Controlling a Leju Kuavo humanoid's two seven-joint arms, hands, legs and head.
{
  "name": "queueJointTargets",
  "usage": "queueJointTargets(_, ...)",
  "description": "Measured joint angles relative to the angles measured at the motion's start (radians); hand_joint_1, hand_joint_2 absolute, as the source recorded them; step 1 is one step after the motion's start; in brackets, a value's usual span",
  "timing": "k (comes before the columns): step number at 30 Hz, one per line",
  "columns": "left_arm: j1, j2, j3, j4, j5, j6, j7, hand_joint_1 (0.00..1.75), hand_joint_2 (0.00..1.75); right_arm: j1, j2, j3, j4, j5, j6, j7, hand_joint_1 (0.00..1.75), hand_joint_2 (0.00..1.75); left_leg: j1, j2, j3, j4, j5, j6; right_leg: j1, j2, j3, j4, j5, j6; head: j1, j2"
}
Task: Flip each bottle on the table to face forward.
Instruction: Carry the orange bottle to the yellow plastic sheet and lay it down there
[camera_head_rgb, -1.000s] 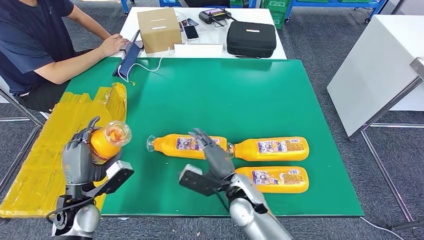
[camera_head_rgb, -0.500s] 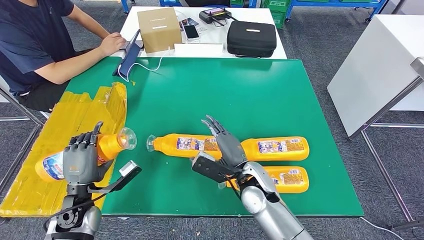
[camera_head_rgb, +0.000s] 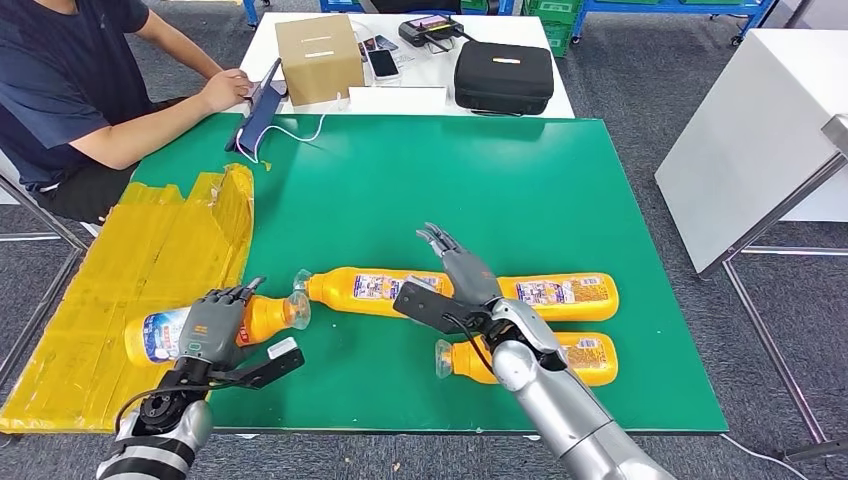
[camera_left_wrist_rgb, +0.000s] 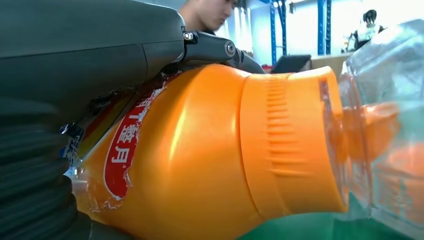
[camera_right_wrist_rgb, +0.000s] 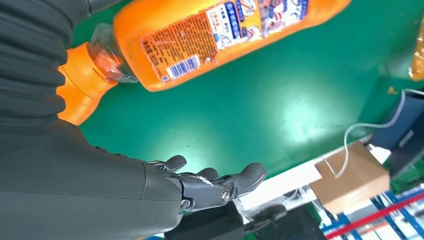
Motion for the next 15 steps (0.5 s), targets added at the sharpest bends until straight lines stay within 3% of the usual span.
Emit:
queueJointTargets(2,-0.015,0.02,-0.019,0.033,0.038,-0.032,-0.043,0.03,0.87,-0.023,0.0,0.002,0.031,-0.008,0.013,-0.001,0.0,1.75,0.0,0.0,0.0,0.0,0.0,0.0,0.0,0.0,0.0,0.001,0.0,0.0,0.0,0.0)
queueJointTargets(4,-0.029,0.047,-0.038,0.069,0.093,-0.069,-0.108,0.0,0.0,-0.05,0.0,0.002,0.068,-0.018,0.027,-0.004,0.0,1.75,0.0,0.0,0.0,0.0,0.0,-0.001,0.0,0.0,0.0,0.002,0.0,0.0,0.0,0.0)
queueJointTargets(9,-0.058,0.112,-0.062,0.135,0.284,-0.184,-0.292,0.0,0.0,-0.12,0.005,0.011,0.177,-0.022,0.05,-0.008,0.0,1.75,0.0,-0.001,0.001,0.0,0.002,-0.001,0.0,-0.001,0.0,0.004,0.0,0.0,0.0,0.0)
queueJointTargets(15,-0.11,0.151,-0.088,0.167,0.5,-0.383,-0.444,0.0,0.0,-0.216,0.05,0.064,0.38,0.015,0.125,0.005,0.0,1.75,0.0,-0.004,0.001,0.0,0.006,-0.003,0.0,-0.002,-0.001,0.006,0.001,-0.003,0.0,0.0)
